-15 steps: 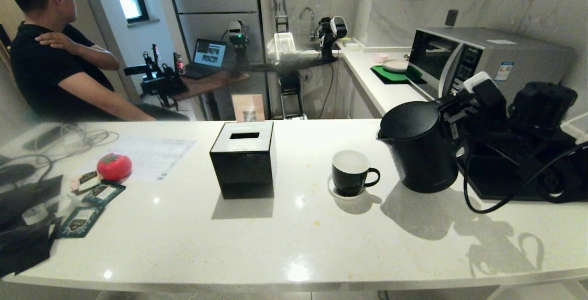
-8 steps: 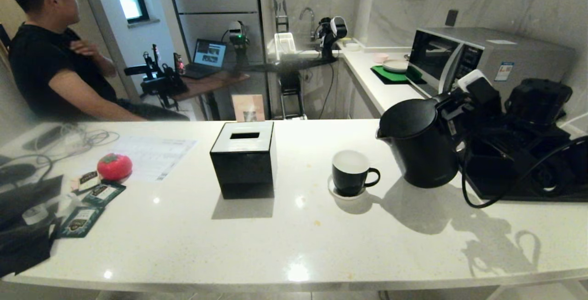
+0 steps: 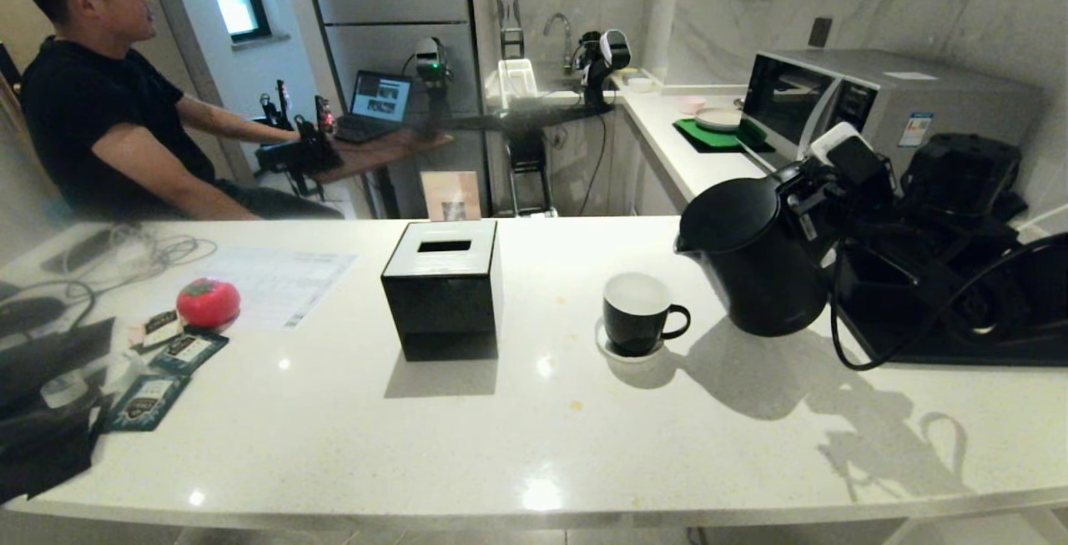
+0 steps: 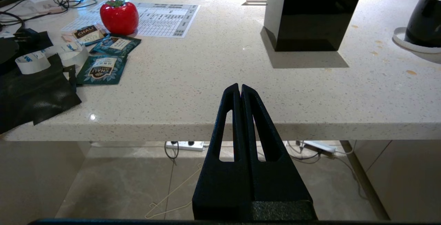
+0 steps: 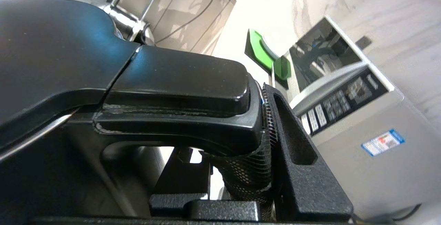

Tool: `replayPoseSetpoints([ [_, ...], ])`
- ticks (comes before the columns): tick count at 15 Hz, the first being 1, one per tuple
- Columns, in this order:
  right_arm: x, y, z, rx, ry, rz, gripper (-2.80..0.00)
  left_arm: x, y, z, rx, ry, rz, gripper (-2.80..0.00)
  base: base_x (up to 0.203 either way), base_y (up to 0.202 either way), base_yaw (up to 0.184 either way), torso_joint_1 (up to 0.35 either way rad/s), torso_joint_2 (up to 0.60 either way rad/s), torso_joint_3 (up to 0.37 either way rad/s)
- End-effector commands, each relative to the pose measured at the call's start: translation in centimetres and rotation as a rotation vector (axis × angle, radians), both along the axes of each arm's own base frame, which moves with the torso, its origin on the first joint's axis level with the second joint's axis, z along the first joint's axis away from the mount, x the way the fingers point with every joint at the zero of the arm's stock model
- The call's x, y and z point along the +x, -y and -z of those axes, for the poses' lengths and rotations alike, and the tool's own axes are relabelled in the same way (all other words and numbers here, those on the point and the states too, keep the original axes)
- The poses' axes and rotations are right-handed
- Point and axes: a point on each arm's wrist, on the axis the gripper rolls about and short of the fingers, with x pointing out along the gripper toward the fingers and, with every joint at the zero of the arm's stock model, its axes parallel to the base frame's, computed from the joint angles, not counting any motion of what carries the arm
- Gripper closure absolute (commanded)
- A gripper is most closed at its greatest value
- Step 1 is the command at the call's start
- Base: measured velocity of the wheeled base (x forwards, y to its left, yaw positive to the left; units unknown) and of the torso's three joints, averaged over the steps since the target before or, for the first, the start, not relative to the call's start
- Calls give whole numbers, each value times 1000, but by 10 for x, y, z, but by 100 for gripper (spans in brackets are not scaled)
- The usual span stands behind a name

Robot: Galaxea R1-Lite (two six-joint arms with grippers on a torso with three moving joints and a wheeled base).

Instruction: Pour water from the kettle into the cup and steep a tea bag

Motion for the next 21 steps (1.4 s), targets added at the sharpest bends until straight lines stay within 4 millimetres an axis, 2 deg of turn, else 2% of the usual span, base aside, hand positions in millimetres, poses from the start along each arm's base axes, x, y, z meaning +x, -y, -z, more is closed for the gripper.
replayPoseSetpoints([
  [1, 2, -5, -1, -18, 12, -12, 0, 0, 0, 0, -1, 1, 0, 0, 0, 0, 0, 0, 0, 0],
  [7, 10, -13, 0, -74, 25, -24, 0, 0, 0, 0, -1, 1, 0, 0, 0, 0, 0, 0, 0, 0],
  [21, 9, -18, 1, -197, 40, -22, 0, 0, 0, 0, -1, 1, 1, 0, 0, 0, 0, 0, 0, 0],
])
